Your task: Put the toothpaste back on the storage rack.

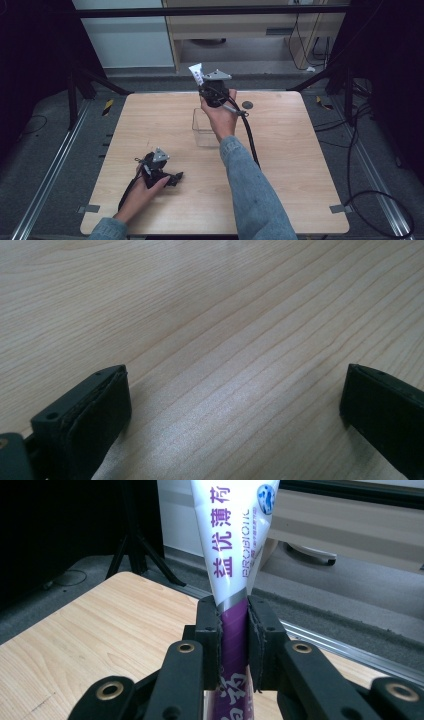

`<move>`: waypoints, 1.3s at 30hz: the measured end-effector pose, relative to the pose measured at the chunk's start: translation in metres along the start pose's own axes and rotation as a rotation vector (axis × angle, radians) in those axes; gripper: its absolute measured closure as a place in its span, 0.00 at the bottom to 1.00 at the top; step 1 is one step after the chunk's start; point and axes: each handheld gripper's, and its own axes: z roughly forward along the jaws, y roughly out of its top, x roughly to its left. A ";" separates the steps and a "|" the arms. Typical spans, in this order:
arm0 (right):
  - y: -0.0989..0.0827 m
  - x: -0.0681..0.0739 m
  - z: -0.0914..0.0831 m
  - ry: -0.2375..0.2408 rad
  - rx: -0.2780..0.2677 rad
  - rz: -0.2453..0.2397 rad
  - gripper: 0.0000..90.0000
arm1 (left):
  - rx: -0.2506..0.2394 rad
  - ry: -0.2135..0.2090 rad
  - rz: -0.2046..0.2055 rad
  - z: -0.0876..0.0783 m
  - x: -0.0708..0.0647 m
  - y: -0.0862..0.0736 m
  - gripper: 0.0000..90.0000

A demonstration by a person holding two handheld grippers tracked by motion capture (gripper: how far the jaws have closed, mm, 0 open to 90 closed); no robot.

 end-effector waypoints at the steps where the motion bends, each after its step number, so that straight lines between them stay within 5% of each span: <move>1: -0.001 0.000 0.000 0.001 0.002 0.002 0.86 | 0.000 0.000 0.000 0.000 0.000 0.000 0.00; 39: -0.030 0.001 -0.002 0.026 0.072 0.008 0.86 | -0.001 0.001 0.000 0.000 0.000 0.000 0.00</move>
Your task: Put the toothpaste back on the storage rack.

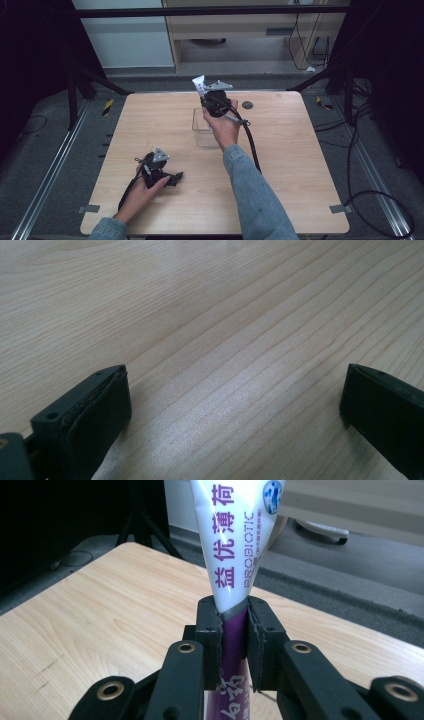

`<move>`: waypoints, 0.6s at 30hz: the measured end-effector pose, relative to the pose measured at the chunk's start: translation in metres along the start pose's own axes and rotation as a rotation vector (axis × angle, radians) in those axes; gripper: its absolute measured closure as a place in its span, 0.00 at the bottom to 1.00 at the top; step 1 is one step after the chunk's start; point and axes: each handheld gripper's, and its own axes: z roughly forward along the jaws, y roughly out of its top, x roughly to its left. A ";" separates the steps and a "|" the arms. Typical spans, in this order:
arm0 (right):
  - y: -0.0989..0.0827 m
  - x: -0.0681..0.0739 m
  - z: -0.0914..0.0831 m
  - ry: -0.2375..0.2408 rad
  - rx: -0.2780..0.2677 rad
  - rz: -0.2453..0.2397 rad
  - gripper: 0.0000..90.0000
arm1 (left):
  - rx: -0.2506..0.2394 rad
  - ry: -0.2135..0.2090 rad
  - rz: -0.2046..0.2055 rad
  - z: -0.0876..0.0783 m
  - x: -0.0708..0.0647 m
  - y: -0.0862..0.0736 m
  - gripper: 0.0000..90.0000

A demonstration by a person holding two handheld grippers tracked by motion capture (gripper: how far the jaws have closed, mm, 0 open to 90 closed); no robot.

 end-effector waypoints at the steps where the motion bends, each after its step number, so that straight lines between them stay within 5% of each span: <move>1: -0.002 0.000 0.001 0.001 0.006 -0.006 0.86 | 0.000 0.000 0.000 0.000 0.000 0.000 0.00; 18: -0.019 0.007 0.008 0.010 0.045 -0.022 0.86 | 0.000 0.000 -0.002 0.000 0.000 0.000 0.00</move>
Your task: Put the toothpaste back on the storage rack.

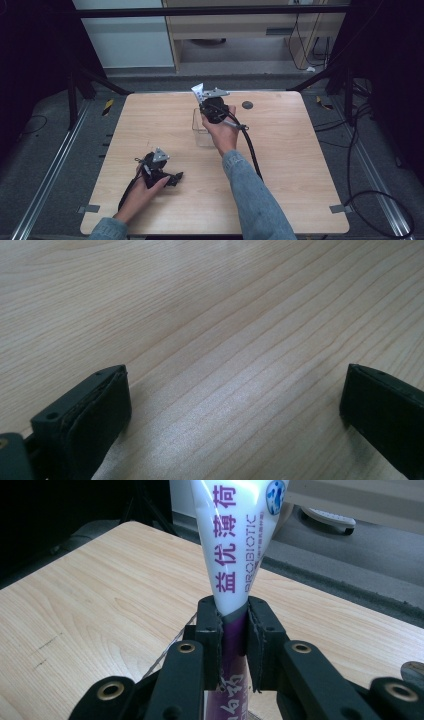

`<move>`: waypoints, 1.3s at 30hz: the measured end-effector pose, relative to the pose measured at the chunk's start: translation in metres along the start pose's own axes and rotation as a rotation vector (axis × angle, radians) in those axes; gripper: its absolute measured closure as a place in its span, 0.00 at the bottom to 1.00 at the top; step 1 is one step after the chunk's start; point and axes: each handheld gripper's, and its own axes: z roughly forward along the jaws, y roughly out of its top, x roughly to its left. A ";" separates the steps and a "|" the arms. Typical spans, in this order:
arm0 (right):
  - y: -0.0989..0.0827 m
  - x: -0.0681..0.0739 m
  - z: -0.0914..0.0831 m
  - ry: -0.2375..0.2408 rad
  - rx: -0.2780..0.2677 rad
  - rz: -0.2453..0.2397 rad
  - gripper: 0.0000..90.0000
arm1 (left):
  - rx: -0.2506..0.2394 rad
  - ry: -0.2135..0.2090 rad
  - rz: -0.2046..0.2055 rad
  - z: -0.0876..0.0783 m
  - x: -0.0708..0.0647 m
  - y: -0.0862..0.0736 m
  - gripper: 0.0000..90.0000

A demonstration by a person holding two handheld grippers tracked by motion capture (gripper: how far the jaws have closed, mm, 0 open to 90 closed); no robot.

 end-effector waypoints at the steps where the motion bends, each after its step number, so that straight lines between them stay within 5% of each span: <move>1: 0.000 0.001 0.000 0.001 0.001 0.000 0.86 | 0.000 0.000 0.000 0.000 0.000 0.000 0.00; 39: -0.018 0.013 0.013 0.010 0.047 -0.015 0.87 | 0.003 0.000 0.003 0.000 0.000 0.000 0.00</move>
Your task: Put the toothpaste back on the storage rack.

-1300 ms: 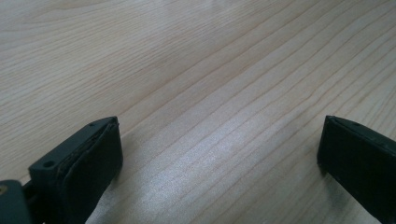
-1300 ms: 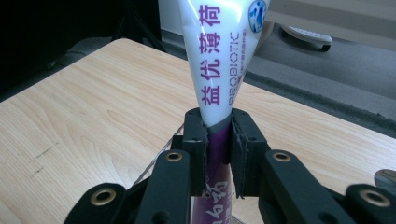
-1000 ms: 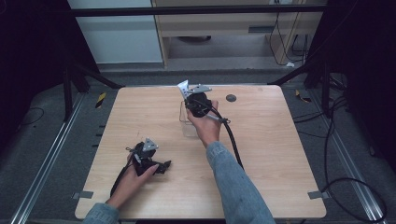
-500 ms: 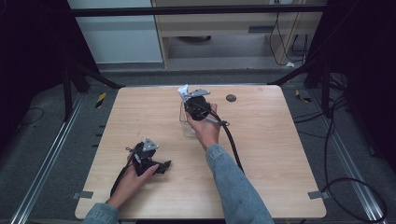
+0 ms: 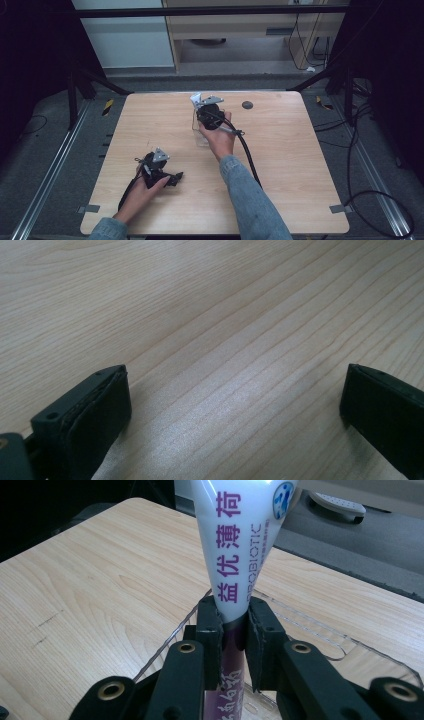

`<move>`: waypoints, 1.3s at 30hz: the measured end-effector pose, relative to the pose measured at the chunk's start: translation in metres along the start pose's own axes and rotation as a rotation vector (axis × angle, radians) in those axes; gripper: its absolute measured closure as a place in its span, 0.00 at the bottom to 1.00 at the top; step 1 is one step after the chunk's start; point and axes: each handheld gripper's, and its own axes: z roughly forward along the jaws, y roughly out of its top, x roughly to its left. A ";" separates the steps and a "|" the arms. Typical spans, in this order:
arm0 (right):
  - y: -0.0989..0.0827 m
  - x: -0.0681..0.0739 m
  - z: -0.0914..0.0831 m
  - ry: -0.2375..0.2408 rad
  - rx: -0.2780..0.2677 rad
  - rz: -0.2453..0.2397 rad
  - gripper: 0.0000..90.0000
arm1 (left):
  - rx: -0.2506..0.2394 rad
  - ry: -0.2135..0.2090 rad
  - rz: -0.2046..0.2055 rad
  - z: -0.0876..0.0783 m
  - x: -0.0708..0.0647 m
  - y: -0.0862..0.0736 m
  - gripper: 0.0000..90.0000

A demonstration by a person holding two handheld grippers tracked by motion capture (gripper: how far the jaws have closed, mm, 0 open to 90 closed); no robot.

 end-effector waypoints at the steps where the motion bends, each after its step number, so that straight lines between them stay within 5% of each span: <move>1: 0.000 0.000 0.000 0.000 0.000 0.000 0.87 | 0.000 0.000 0.000 0.000 0.000 0.000 0.00; 39: 0.002 0.002 0.010 -0.011 0.000 -0.001 0.86 | 0.000 0.000 0.000 0.000 0.000 0.000 0.00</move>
